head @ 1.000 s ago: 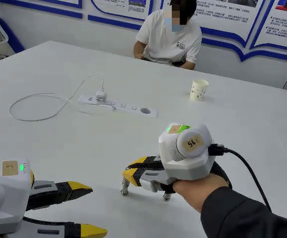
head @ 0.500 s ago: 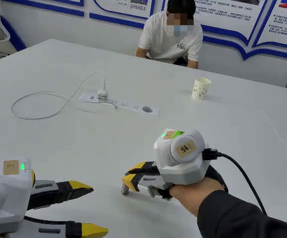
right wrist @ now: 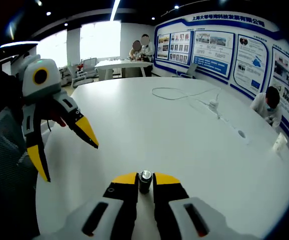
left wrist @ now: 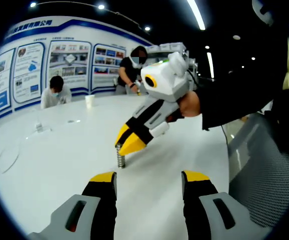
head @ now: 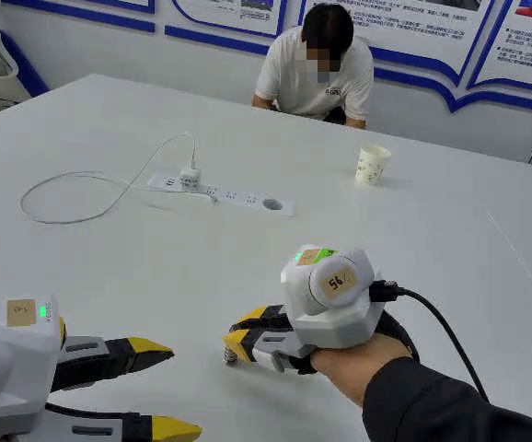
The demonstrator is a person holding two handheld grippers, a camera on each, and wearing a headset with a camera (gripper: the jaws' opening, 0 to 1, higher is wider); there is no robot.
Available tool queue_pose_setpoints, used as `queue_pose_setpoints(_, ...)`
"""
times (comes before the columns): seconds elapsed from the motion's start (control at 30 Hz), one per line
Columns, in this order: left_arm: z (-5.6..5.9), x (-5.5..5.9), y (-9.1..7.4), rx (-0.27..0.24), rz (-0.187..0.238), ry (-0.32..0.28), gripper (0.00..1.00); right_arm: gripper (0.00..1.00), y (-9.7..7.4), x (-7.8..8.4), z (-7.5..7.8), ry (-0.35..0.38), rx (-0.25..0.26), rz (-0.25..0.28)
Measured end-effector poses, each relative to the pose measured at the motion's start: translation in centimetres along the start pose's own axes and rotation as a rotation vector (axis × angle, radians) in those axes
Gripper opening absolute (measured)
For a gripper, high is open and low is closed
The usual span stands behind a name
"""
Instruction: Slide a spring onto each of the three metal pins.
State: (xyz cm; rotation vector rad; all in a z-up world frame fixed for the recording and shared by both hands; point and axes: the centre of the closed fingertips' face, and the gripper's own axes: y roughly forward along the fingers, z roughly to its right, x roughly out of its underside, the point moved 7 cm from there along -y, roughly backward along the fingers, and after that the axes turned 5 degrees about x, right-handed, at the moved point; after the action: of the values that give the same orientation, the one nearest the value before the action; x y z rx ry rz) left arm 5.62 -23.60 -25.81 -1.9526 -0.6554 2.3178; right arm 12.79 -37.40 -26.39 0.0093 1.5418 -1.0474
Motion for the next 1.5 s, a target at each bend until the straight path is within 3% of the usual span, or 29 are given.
queue_pose_setpoints(0.37, 0.0, -0.3, 0.0, -0.001, 0.001, 0.006, 0.54, 0.18, -1.2, 0.1, 0.0, 0.009, 0.018, 0.018)
queue_pose_setpoints(1.5, 0.3, -1.0, 0.2, -0.006, 0.017, 0.019, 0.58, 0.27, -7.8, 1.9, -1.2, 0.025, 0.067, 0.08)
